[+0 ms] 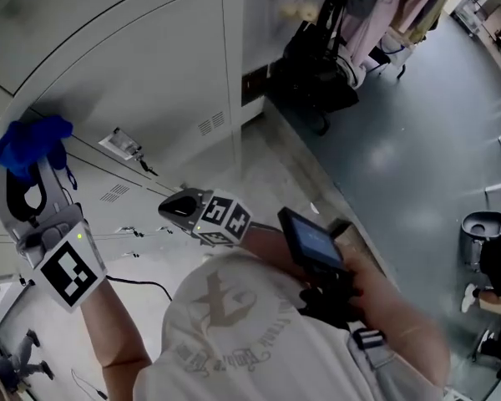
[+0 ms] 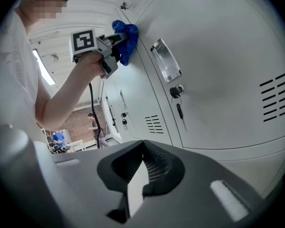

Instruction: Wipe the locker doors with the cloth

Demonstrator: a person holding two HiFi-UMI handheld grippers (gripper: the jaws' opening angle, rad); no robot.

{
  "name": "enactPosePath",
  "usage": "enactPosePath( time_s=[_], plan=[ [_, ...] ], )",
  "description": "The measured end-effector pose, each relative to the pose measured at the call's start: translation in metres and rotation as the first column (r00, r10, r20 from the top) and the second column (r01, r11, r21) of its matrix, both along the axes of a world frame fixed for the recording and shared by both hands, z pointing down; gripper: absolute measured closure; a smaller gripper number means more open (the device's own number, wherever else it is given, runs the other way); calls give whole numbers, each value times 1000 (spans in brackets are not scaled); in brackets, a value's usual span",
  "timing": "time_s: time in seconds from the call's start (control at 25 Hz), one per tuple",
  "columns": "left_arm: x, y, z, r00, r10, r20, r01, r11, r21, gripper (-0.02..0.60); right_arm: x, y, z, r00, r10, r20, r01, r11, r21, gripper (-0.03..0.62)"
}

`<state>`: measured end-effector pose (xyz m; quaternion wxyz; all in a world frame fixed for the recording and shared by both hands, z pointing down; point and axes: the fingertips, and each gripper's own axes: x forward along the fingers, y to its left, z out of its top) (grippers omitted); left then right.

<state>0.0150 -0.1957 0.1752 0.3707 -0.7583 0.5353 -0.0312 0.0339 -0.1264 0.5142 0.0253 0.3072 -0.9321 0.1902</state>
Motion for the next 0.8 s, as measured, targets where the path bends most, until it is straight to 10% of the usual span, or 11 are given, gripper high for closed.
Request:
enactPosePath(
  time_s=[0.2, 0.32, 0.52, 0.8],
  plan=[
    [18, -11, 5, 994, -46, -96, 49, 998, 26, 453, 16, -22, 11, 997, -75, 12, 74, 997, 17, 585],
    [20, -14, 25, 989, -129, 66, 133, 989, -68, 454, 27, -19, 11, 997, -76, 16, 75, 997, 6, 586],
    [35, -10, 10, 999, 8, 49, -6, 999, -37, 456, 31, -12, 11, 1000, -8, 5, 8, 999, -35, 586],
    [14, -11, 8, 1000, -16, -12, 16, 1000, -8, 456, 29, -17, 12, 1000, -1, 3, 1, 999, -47, 585]
  ],
)
